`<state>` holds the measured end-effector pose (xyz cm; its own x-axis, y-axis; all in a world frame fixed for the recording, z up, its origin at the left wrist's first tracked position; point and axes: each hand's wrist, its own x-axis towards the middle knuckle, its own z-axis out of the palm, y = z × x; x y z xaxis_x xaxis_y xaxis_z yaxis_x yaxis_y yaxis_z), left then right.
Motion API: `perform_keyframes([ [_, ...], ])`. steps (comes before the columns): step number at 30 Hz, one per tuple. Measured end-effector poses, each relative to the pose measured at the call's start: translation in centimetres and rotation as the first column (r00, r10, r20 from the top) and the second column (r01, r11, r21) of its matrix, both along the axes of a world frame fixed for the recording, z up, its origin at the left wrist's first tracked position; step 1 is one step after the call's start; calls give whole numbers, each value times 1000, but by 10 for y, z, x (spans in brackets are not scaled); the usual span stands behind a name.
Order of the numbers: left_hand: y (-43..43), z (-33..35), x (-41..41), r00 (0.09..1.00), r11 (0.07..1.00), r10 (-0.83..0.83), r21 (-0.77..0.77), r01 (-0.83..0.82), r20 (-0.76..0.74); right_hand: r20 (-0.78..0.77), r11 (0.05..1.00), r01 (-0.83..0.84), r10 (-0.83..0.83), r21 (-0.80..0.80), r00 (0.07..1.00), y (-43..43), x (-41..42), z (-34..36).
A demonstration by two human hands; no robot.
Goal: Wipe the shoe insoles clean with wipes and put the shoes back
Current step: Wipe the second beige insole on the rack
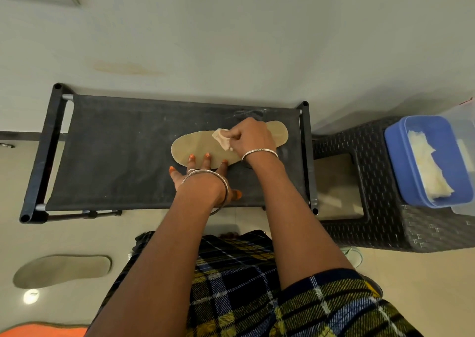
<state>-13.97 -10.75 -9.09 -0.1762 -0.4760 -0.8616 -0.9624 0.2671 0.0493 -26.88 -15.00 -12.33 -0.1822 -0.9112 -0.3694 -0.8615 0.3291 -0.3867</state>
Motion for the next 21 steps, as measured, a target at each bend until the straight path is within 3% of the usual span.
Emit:
perform_keyframes([
  [4,-1,1,-1,1000,1000,-5,-5,5,-1,-149,965,261,-264,-34,953,-1,-23,1],
  [6,-1,0,-1,1000,1000,-10,-4,10,3,-152,974,222,-226,-42,962,-1,-16,0],
  [11,1,-1,0,1000,1000,-4,-3,4,1,66,996,18,-24,88,998,-1,6,0],
  [17,-1,2,1,1000,1000,-9,-6,9,-8,-140,916,402,-398,-1,907,3,-30,6],
  [21,-1,1,0,1000,1000,-14,-11,14,-4,-98,951,309,-308,0,946,1,-17,2],
])
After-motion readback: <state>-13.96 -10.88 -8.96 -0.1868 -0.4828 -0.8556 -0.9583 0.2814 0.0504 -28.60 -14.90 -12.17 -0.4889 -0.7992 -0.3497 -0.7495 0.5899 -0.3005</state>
